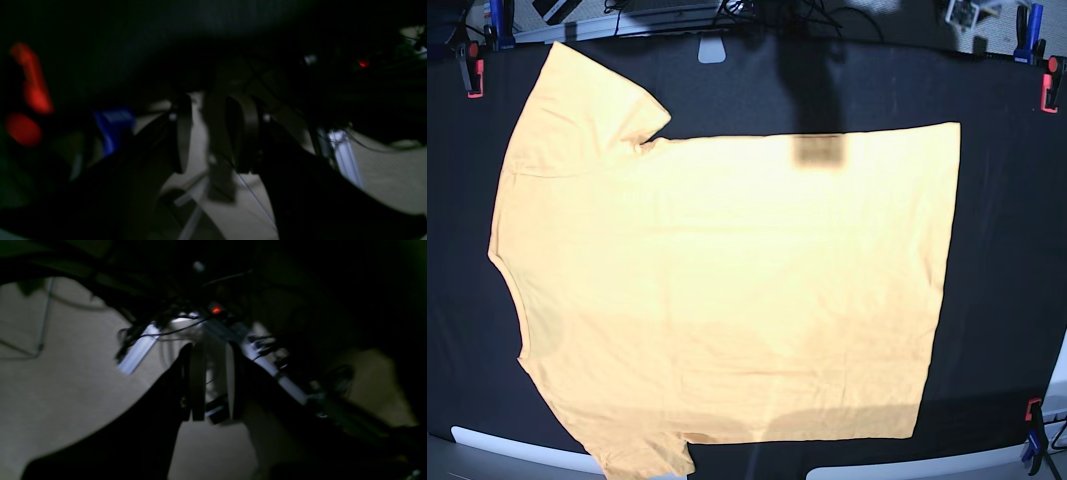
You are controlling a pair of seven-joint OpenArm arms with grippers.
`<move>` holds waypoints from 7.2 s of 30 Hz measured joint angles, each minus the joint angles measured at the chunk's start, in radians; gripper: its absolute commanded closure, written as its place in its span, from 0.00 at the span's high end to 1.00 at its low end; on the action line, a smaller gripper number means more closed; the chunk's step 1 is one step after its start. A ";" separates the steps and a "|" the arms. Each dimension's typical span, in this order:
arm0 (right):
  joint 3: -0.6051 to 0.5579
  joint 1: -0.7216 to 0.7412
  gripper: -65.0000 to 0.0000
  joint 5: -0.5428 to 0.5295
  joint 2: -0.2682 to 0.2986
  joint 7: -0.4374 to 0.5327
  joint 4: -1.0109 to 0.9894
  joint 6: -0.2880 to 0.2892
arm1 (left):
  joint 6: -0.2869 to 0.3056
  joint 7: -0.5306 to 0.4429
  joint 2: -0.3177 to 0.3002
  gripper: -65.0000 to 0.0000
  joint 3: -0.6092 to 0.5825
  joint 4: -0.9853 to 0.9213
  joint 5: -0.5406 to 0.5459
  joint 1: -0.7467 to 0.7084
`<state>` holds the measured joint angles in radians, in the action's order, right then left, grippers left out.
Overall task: Layout the t-shirt on the table in an organized manner, then fold the t-shirt properly
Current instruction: 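Lower both grippers onto the shirt's shoulder corners and pinch them, then lift the shoulder corners with both grippers and drag the shirt toward the robot, then adjust both grippers' hold on the shoulders and pull the shirt taut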
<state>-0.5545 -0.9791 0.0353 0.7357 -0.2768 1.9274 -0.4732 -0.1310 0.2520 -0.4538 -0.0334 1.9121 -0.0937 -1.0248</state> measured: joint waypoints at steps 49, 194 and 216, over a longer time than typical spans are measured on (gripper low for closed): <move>0.425 0.026 0.16 0.459 0.098 -0.137 0.114 0.388 | 0.438 0.009 -0.297 0.30 -0.230 -0.169 -0.289 0.546; 0.498 0.360 0.00 0.244 0.116 -0.262 0.113 0.412 | 0.287 0.059 -0.209 0.00 0.050 -0.019 -0.096 0.497; 0.497 0.647 0.00 0.160 0.051 -0.225 -0.212 0.513 | 0.355 -0.037 -0.198 0.00 0.047 -0.203 -0.004 0.671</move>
<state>-0.0570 -0.3321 0.1955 0.7868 -0.5014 1.7157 0.0395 0.2241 0.2153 -0.6521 0.0132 1.7092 -0.0975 -0.3542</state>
